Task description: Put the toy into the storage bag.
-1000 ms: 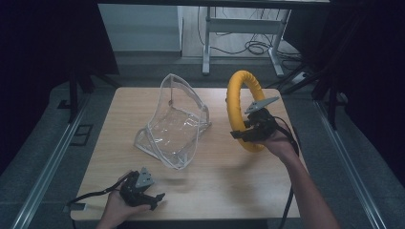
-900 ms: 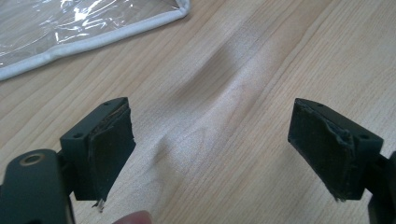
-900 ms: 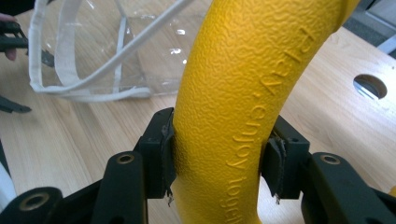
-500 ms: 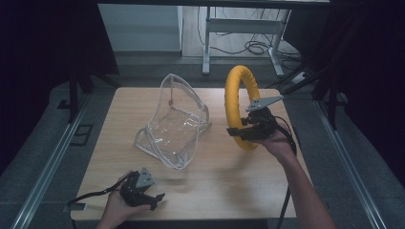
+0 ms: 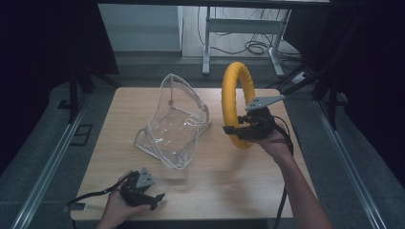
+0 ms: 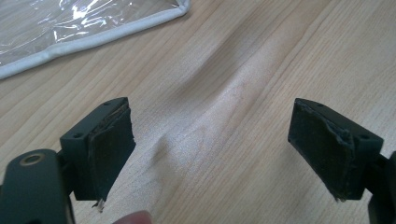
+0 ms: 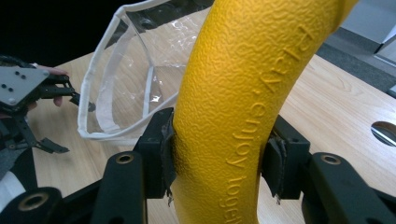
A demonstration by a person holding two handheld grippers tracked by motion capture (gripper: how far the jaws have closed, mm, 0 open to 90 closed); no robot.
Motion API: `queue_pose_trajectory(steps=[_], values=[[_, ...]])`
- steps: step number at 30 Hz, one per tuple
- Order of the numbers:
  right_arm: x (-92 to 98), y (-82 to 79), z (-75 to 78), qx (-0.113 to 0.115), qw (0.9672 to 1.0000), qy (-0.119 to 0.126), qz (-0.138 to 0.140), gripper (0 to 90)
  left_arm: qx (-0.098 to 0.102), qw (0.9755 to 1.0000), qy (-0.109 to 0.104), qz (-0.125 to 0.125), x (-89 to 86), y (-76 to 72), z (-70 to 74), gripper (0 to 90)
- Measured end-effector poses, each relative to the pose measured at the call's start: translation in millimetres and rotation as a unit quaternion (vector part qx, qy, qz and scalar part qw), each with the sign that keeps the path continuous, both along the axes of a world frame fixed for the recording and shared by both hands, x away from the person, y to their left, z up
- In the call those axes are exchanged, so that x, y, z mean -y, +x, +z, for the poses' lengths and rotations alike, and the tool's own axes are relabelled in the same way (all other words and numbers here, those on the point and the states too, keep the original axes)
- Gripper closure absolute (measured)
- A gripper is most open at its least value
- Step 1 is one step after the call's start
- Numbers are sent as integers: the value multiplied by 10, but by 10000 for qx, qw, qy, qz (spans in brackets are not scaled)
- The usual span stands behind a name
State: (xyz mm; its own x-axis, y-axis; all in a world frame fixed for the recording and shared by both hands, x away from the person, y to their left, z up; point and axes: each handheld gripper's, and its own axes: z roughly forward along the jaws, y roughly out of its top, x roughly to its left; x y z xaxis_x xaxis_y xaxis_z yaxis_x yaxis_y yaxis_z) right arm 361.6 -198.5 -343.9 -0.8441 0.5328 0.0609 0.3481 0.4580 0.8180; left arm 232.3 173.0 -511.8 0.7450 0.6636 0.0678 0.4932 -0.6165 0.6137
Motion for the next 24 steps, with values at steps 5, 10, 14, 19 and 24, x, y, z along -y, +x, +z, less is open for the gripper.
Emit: queue_pose_trajectory(steps=[5, 10, 14, 19, 24], values=[[-8, -27, 25, 25, 9999, 148, 53, 504, 0, 10000, 0, 0, 0, -1, 0, 142], [-19, -53, 59, 92, 9994, 321, 66, 504, -17, 10000, 11, -4, 6, 0, -6, 142], [-25, -69, 116, 178, 9985, 506, 85, 504, -7, 10000, 7, 1, 3, 0, -3, 142], [-40, -91, 156, 212, 9978, 621, 118, 503, -12, 10000, 14, -5, 3, -1, -3, 142], [-53, -118, 191, 244, 9963, 808, 155, 502, -10, 10000, 15, -2, 3, -1, -2, 142]])
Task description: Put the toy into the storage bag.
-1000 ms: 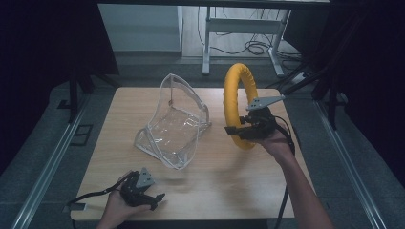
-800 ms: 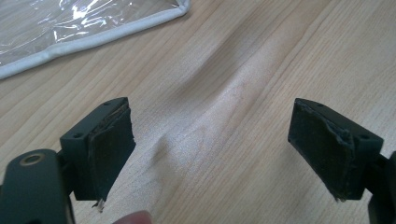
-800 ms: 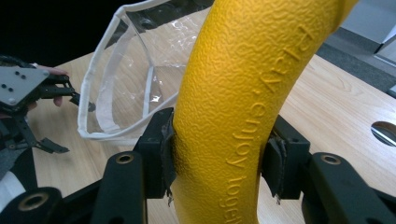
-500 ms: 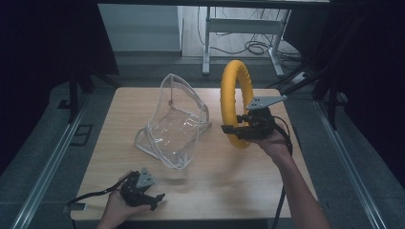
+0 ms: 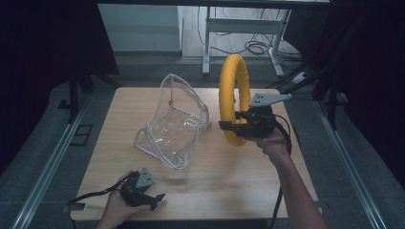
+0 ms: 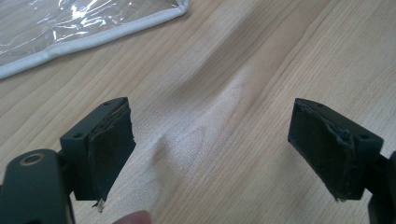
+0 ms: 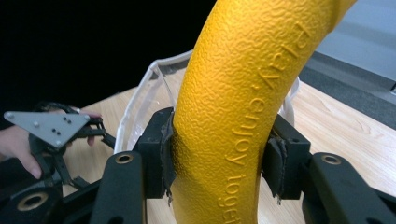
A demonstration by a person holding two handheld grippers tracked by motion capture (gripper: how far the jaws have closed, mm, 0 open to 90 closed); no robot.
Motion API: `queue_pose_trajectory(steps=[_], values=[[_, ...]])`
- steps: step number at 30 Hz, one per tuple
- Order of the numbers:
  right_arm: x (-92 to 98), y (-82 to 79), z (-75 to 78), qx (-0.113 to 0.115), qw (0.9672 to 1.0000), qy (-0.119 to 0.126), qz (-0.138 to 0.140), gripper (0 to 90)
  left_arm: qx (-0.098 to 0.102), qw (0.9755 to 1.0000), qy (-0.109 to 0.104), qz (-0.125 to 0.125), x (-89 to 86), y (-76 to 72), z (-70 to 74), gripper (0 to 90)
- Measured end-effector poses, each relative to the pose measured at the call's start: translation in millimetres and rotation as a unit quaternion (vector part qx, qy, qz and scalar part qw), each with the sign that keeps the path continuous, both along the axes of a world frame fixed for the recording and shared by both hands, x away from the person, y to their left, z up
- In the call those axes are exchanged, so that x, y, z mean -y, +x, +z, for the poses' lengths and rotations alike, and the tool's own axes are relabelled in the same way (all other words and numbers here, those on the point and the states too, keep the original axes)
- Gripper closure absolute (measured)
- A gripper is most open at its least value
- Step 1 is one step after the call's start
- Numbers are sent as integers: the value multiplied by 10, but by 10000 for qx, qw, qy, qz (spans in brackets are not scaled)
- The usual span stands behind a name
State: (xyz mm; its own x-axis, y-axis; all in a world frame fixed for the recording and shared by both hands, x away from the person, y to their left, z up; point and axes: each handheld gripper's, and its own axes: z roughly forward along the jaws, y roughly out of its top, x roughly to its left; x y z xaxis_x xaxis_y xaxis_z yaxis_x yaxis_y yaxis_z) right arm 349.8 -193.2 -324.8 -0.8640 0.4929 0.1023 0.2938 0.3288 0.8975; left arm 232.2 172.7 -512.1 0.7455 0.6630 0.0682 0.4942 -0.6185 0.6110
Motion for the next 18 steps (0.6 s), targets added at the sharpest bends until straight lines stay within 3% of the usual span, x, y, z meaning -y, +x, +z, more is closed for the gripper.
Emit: queue_pose_trajectory(steps=[7, 18], values=[[-21, -27, 36, 23, 9996, 273, 43, 502, -3, 10000, -2, -2, 0, 0, 0, 142], [-115, -50, 109, 106, 9990, 425, 126, 501, -1, 10000, 7, -10, -1, 1, 0, 142]])
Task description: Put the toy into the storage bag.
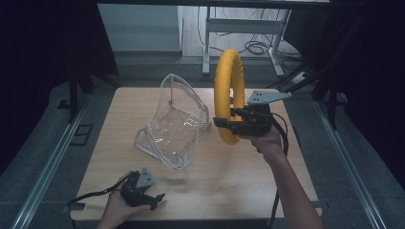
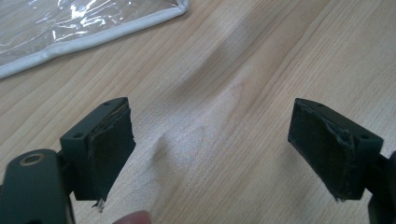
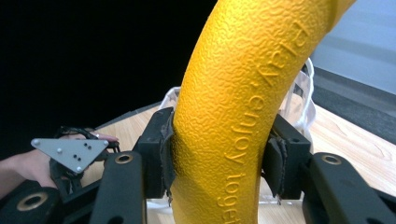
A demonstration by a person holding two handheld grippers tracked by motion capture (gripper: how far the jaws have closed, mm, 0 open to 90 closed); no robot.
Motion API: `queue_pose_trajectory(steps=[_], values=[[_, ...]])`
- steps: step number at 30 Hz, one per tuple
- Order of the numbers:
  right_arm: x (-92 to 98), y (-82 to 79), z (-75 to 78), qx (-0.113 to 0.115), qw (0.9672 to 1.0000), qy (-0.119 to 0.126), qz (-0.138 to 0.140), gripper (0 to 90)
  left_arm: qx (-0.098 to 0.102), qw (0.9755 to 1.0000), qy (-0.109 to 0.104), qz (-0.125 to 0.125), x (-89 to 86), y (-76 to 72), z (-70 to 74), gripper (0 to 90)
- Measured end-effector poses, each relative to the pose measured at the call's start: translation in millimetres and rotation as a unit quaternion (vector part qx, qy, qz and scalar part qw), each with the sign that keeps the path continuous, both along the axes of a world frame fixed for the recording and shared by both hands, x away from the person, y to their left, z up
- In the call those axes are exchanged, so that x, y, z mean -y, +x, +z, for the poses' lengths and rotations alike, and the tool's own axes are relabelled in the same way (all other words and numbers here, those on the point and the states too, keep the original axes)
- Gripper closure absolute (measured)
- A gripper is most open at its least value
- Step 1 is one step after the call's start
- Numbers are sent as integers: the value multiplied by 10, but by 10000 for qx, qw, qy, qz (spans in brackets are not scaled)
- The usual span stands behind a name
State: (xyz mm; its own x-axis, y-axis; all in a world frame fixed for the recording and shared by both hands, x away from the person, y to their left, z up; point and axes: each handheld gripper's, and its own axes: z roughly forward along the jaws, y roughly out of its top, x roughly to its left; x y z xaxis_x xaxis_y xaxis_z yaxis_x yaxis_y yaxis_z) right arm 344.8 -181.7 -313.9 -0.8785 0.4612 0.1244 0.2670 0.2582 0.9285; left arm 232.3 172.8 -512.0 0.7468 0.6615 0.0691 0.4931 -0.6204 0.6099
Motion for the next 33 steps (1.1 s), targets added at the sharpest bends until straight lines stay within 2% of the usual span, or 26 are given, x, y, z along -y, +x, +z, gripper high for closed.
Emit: queue_pose_trajectory(steps=[20, 33], values=[[-221, -105, 253, 303, 9978, 536, 260, 499, -44, 10000, 14, -34, 7, 3, -11, 142], [-365, -147, 402, 472, 9960, 676, 358, 499, -49, 10000, 30, -37, 5, 2, -10, 142]])
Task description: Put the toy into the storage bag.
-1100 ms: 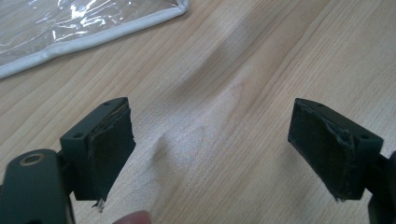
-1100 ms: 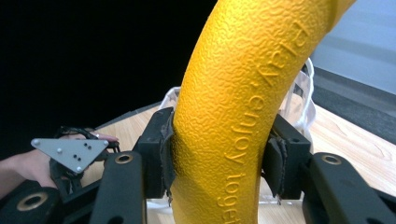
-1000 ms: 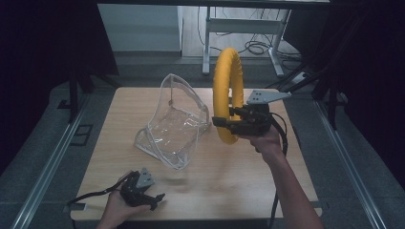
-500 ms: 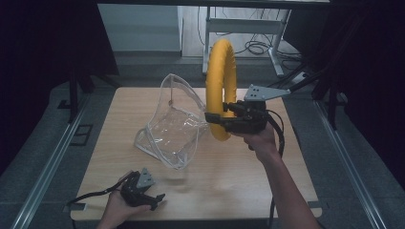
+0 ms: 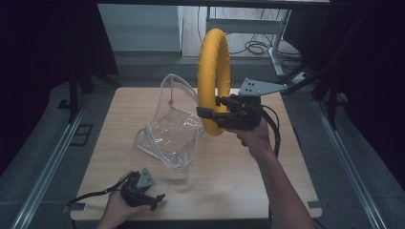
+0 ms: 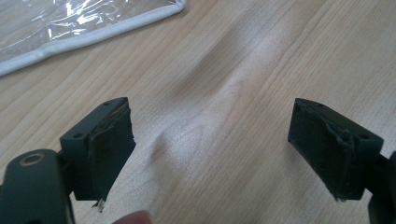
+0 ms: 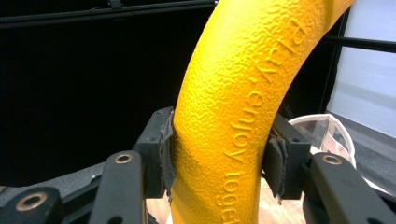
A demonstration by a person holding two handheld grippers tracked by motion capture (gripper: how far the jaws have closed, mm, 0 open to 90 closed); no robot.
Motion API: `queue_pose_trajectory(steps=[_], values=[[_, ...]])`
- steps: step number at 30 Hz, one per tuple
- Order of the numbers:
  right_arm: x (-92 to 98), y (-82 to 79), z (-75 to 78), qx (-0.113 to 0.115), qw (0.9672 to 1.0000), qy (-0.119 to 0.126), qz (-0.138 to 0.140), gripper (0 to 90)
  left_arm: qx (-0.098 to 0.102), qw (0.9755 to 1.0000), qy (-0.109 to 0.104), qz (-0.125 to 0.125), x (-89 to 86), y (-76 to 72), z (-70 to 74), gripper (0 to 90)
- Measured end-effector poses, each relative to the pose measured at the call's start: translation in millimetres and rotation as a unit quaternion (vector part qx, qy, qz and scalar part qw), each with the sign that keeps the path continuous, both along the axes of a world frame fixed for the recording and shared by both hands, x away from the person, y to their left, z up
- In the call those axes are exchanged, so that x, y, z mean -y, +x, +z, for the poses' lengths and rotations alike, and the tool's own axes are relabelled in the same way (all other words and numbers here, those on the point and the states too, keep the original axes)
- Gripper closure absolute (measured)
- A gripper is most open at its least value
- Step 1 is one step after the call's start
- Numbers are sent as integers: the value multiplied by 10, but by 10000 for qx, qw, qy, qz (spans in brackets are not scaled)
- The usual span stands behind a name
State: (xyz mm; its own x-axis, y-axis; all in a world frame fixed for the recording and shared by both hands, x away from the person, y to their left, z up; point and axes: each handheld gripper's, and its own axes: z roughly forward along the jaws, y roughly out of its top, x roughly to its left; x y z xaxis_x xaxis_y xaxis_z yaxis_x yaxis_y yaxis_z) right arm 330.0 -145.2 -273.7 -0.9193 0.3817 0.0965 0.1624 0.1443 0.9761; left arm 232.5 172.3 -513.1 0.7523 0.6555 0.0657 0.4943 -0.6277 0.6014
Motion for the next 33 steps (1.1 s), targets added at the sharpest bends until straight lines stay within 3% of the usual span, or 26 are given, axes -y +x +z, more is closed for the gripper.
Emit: queue_pose_trajectory(steps=[33], values=[[-397, -58, 132, 216, 9984, 213, 468, 498, 15, 10000, -45, 14, -7, -7, 11, 140]])
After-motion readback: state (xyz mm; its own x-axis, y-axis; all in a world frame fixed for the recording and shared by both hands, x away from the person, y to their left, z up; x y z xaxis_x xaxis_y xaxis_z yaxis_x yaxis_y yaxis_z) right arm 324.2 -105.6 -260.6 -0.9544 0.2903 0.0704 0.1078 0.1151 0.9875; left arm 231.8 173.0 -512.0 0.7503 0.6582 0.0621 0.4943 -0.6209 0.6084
